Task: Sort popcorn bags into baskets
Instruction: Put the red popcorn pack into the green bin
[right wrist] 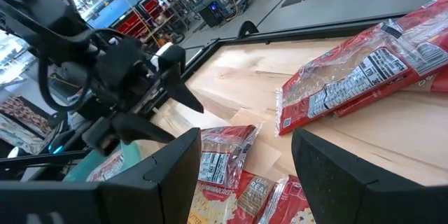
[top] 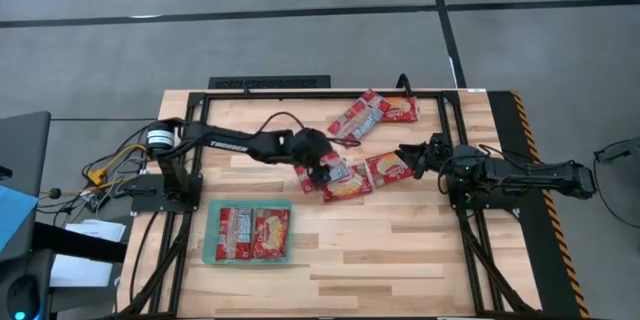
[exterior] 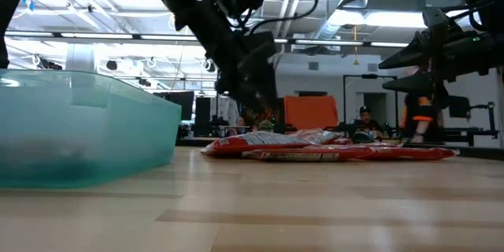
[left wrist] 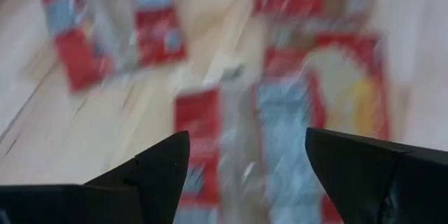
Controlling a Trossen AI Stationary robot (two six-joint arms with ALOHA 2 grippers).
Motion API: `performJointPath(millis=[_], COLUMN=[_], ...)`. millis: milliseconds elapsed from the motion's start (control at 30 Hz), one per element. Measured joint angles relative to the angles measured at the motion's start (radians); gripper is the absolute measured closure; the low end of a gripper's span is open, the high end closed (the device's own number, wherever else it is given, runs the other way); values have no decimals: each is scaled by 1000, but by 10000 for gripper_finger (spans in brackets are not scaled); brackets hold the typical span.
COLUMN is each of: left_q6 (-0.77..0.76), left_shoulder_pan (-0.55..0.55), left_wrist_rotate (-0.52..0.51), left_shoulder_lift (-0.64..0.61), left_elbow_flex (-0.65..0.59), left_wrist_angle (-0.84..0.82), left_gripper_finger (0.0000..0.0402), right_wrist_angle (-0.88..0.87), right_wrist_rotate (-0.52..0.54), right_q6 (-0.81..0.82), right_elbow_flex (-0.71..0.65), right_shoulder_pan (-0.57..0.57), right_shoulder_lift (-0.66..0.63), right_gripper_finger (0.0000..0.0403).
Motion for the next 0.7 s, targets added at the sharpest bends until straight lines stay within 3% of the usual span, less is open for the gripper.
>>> performJointPath(millis=[300,433,533,700], left_q6=[69,-10,-86,-111], left_shoulder_pan=[-38,-46,-45,-50], left_wrist_rotate=[-38,-48,-32,-30], left_shoulder_lift=[128,176,196,195], left_elbow_flex=[-7,-4,0,1], left_wrist_angle=[22,-4,-61,-101], left_gripper_finger=[131,140,186,338], right_wrist_angle=[0,0,1,0], right_wrist_rotate=[0,-1,-1,-3], right_q6=[0,0,8,8], right_elbow_flex=[0,0,0,0], right_shoulder_pan=[0,0,0,0], right_shoulder_lift=[0,0,0,0], right_gripper_finger=[154,154,154,154])
